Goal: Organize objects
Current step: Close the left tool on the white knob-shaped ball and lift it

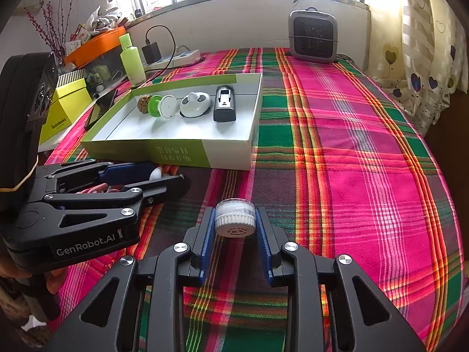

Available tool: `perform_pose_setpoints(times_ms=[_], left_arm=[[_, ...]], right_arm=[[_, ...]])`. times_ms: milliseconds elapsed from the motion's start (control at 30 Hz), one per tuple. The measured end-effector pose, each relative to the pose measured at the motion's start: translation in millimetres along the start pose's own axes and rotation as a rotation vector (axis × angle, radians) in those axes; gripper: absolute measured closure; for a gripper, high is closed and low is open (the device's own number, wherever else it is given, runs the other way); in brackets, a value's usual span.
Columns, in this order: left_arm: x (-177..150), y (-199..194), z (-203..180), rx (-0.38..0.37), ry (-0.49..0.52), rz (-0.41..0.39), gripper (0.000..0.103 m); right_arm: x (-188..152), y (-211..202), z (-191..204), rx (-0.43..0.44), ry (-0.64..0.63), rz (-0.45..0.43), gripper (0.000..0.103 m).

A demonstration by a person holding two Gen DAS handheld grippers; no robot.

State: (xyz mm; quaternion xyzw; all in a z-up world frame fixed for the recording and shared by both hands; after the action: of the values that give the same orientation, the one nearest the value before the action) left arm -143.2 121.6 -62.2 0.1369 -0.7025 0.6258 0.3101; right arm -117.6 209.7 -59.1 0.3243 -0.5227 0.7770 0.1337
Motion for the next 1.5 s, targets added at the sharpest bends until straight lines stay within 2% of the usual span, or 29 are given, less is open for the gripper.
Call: perform_pose_setpoints(times_ms=[100, 233, 467, 600, 700, 1500], left_arm=[[-0.1, -0.1, 0.1, 0.006, 0.002, -0.003, 0.061], [-0.6, 0.1, 1.3, 0.028, 0.011, -0.007, 0.067], [0.0, 0.1, 2.4, 0.032, 0.008, -0.008, 0.069], [0.3, 0.3, 3.1, 0.025, 0.003, -0.007, 0.08], [-0.1, 0.3, 1.5, 0.023, 0.006, -0.007, 0.082], [-2.1, -3.5, 3.8, 0.019, -0.009, -0.011, 0.083]], right_arm=[[0.0, 0.1, 0.0, 0.0, 0.0, 0.0, 0.074], [-0.2, 0.0, -0.6, -0.001, 0.0, -0.001, 0.074], [-0.5, -0.1, -0.5, -0.001, 0.001, -0.002, 0.074], [-0.7, 0.0, -0.5, -0.001, 0.0, -0.001, 0.074], [-0.8, -0.1, -0.3, -0.002, 0.0, -0.002, 0.074], [-1.8, -2.2, 0.6, -0.007, -0.008, -0.006, 0.074]])
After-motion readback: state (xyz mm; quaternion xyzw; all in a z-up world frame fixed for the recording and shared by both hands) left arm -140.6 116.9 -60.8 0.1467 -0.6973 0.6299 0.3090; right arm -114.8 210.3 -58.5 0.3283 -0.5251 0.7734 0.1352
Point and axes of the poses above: each gripper's, at about its wrist camera, not at the fingertips, and y roughly the way its jaws point, z to its left, x to its top, the point moved 9 cm from there along y, roughly the way its jaws point, and after that the axes turned 9 degrees about x, right-handed, at the moved point
